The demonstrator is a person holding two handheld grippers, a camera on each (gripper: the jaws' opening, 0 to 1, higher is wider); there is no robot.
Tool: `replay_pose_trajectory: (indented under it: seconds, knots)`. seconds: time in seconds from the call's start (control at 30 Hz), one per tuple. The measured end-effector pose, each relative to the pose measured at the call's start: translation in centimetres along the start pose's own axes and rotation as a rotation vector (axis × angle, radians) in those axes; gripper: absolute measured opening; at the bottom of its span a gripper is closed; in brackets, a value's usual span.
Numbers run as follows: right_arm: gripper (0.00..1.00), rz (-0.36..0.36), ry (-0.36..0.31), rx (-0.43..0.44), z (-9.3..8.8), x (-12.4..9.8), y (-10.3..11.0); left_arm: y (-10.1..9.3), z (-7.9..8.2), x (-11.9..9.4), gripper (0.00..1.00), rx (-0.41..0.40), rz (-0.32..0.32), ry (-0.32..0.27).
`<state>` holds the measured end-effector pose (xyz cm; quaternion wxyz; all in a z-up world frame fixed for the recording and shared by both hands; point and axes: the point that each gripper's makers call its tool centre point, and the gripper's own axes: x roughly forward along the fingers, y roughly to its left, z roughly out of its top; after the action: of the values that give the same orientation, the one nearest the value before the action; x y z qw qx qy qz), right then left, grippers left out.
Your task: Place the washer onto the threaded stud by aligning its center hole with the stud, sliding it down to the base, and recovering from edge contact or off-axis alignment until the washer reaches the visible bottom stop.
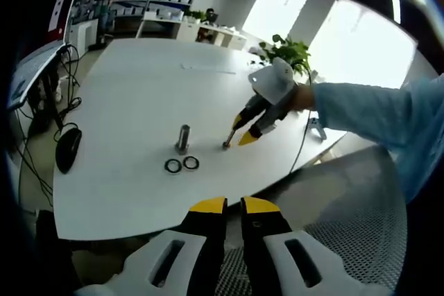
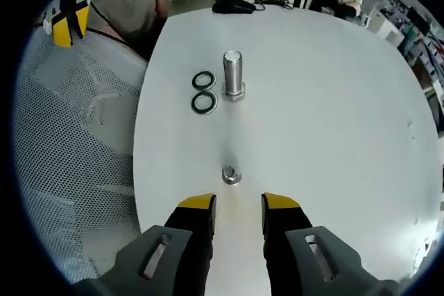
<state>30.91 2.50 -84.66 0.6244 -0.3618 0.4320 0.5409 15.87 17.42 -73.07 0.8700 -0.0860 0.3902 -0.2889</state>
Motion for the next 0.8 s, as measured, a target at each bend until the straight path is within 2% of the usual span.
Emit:
replay_pose_trajectory:
  seconds: [0.47, 0.8]
  knots:
    - [0.27, -0.039, -0.006, 0.063, -2.5, -2.0, -0.7, 0.0, -0.1, 0.0, 0.05, 0.002, 0.000, 0.001]
    - [0.25, -0.083, -0.015, 0.126, -4.1, -3.1, -2.7, 0.1, 0.0, -0.1, 0.05, -0.005, 0.007, -0.003]
